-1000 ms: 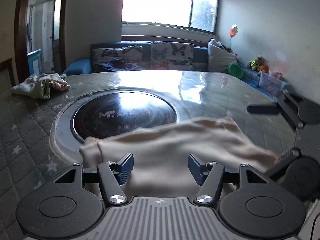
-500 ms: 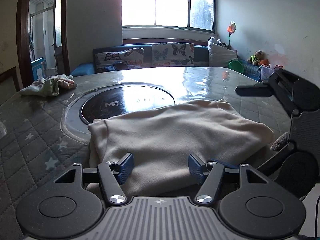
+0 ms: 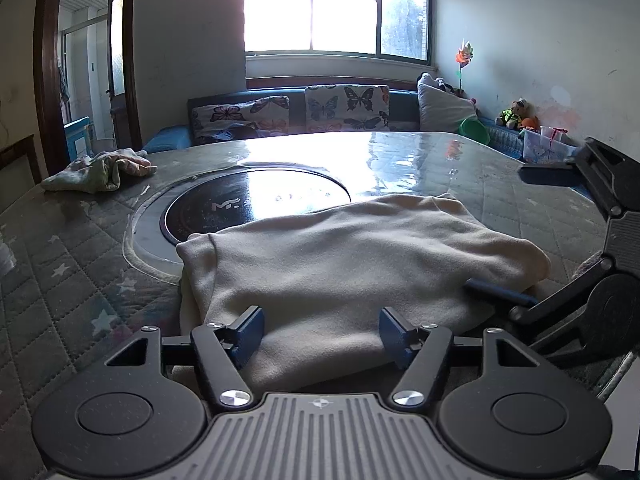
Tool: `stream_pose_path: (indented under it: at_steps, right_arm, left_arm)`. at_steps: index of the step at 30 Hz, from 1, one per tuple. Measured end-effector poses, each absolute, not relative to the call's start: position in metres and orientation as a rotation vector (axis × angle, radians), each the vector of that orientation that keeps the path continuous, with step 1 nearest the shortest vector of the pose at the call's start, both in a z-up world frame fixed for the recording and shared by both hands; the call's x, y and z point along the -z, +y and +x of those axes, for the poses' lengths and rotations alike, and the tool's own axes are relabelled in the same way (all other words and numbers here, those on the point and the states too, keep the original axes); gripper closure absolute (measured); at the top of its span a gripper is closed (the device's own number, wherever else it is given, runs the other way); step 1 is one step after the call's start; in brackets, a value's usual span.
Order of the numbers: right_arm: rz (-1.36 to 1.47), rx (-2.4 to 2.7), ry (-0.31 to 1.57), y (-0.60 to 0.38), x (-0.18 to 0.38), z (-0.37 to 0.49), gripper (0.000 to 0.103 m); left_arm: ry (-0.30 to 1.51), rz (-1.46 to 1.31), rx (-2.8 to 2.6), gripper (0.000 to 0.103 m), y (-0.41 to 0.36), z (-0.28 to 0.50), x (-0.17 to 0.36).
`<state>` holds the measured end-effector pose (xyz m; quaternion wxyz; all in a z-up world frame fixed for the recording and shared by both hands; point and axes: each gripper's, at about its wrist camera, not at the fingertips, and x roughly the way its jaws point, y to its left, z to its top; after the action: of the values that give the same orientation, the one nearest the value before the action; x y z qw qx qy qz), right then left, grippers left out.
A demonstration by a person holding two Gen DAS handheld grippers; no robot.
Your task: Fold clothes
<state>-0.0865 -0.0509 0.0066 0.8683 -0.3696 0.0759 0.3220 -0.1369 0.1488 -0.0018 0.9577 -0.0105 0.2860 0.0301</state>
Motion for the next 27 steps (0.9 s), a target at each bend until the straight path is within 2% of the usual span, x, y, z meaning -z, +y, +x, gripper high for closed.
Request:
stream_pose_path:
  at_steps: [17,27]
  right_arm:
    - [-0.720,-0.548,0.166,-0.080,-0.018,-0.074,0.000]
    - [-0.712,-0.518,0.235,-0.087,-0.009,-0.059,0.000]
  left_arm:
    - [0.584,-0.019,-0.051,0.032,0.150,-0.137,0.004]
    - [0.590,-0.025,-0.040,0.032,0.153,-0.136,0.002]
